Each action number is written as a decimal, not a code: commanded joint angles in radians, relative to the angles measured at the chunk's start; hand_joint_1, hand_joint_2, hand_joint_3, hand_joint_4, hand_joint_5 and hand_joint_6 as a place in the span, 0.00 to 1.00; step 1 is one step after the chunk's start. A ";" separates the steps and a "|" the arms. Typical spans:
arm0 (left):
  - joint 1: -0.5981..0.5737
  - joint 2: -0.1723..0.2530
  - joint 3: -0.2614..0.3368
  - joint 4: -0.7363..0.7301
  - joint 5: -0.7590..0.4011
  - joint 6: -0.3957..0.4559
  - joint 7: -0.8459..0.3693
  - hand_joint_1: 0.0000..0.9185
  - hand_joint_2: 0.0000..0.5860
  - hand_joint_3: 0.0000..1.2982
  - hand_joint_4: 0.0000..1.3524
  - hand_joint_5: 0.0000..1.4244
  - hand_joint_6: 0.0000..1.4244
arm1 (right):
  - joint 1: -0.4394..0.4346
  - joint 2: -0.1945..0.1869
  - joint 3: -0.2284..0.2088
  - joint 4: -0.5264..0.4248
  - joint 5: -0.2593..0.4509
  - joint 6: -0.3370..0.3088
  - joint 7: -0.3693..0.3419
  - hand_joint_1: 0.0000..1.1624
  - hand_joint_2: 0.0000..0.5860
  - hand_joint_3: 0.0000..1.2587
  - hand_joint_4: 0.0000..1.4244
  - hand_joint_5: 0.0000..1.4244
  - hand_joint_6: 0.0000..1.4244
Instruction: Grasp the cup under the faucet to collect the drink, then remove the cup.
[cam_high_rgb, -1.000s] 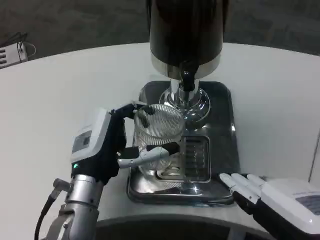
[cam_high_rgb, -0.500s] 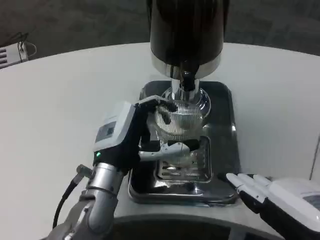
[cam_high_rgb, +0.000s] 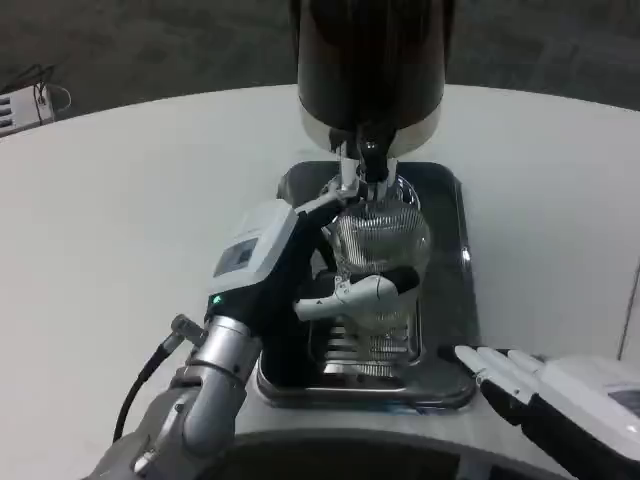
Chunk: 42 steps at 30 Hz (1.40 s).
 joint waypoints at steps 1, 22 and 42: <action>0.028 0.033 0.006 -0.038 -0.013 -0.016 -0.007 0.12 0.00 0.19 0.05 0.28 0.53 | -0.003 -0.009 0.012 0.008 0.010 0.012 -0.015 0.45 0.74 0.00 0.00 0.00 0.00; 0.372 0.149 0.179 -0.528 -0.214 -0.063 -0.154 0.09 0.04 0.20 0.11 0.22 0.37 | -0.010 -0.019 0.041 0.011 0.016 0.053 -0.037 0.44 0.73 0.00 0.00 0.00 0.00; 0.197 0.092 0.213 -0.816 -0.544 0.106 -0.573 0.02 0.11 0.21 0.19 0.25 0.26 | -0.013 -0.022 0.079 0.003 0.019 0.057 -0.059 0.44 0.73 0.00 0.00 0.00 0.00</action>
